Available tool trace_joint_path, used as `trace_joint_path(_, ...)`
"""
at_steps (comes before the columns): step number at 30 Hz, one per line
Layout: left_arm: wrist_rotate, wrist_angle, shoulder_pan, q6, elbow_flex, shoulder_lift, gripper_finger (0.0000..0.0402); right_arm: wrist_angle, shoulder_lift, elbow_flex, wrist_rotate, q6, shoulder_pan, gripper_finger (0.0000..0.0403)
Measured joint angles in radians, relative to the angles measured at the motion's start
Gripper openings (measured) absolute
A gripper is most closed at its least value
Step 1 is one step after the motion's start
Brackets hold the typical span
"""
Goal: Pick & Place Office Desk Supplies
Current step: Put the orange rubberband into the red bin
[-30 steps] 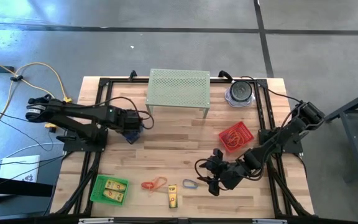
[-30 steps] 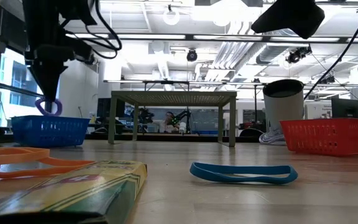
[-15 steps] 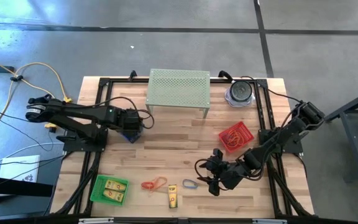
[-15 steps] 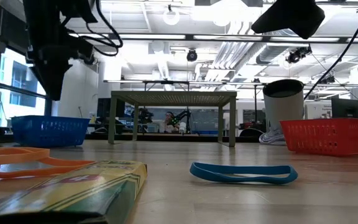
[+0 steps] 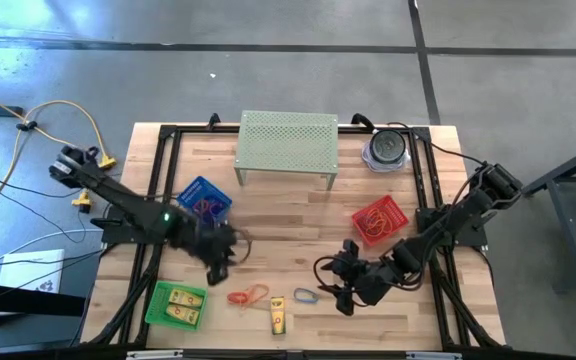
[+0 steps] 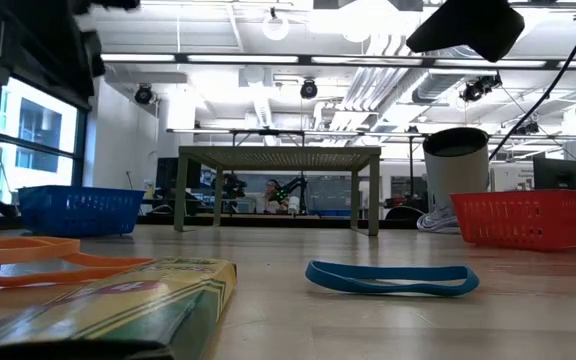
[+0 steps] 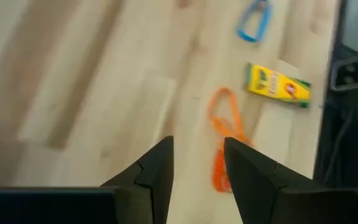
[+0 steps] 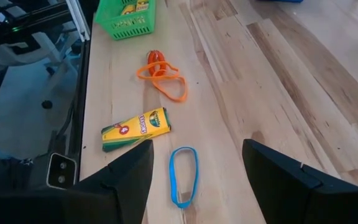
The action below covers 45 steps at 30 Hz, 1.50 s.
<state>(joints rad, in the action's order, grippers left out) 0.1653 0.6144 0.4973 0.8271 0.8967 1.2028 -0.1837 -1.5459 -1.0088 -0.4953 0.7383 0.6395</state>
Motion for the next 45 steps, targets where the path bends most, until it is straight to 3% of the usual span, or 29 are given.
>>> trace_joint_path(6, 0.186, -0.104, 0.191, -0.016, 0.0, 0.145, 0.0136, 0.0, 0.0, 0.0, 0.0, -0.002, 0.011, 0.0236)
trace_joint_path(10, 0.232, -0.183, 0.257, -0.135, 0.0, 0.263, 0.0136, 0.0, 0.0, 0.0, 0.0, -0.002, 0.01, 0.0236)
trace_joint_path(19, 0.209, -0.367, 0.28, -0.203, 0.0, 0.38, 0.0136, -0.001, 0.0, 0.0, 0.0, -0.002, 0.01, 0.0236)
trace_joint_path(31, 0.206, -0.339, 0.211, -0.011, -0.001, 0.381, 0.0136, 0.0, 0.0, 0.0, 0.0, -0.002, 0.015, 0.0236)
trace_joint_path(45, 0.099, -0.343, 0.208, 0.092, -0.003, 0.451, 0.0136, 0.0, 0.0, 0.0, 0.0, -0.002, 0.015, 0.0236)
